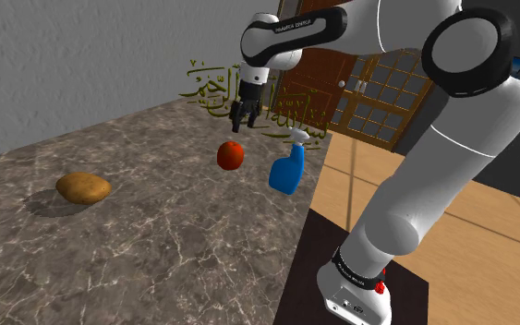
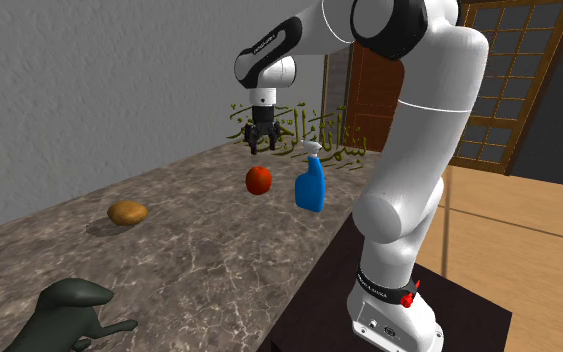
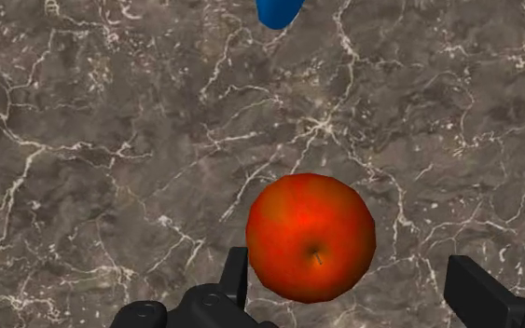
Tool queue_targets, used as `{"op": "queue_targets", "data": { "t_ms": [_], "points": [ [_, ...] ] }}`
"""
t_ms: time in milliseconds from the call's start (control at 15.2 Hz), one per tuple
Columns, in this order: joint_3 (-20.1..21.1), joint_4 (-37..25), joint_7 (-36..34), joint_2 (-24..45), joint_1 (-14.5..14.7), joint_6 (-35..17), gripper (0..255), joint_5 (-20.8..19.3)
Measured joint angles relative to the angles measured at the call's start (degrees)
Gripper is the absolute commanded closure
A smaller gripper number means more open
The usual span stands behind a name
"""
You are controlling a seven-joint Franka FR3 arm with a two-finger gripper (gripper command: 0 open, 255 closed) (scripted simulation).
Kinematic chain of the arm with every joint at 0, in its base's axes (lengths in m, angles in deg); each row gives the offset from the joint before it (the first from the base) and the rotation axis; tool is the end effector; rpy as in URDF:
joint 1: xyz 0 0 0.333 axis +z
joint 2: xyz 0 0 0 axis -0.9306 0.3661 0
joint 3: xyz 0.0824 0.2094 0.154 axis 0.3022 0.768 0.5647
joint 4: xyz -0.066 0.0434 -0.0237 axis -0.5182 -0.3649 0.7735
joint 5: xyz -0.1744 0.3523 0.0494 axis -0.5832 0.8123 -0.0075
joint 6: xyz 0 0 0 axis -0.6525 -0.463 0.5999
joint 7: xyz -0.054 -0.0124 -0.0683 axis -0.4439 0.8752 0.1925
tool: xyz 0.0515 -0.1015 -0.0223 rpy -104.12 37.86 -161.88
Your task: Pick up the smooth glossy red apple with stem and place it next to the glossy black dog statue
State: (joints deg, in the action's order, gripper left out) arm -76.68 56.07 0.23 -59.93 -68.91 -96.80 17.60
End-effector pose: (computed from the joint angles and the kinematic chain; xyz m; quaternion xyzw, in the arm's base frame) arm 0.5226 -0.0638 0.3969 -0.9978 -0.0427 0.0297 0.0412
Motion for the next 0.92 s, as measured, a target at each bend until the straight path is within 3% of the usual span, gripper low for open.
{"op": "queue_targets", "data": {
  "t_ms": [264,924],
  "points": [
    [-0.02,-1.92,1.18,4.55,0.11,-2.48,0,1.27],
    [0.07,0.85,1.55,5.8,0.21,-6.52,0,1.68]
  ]
}}
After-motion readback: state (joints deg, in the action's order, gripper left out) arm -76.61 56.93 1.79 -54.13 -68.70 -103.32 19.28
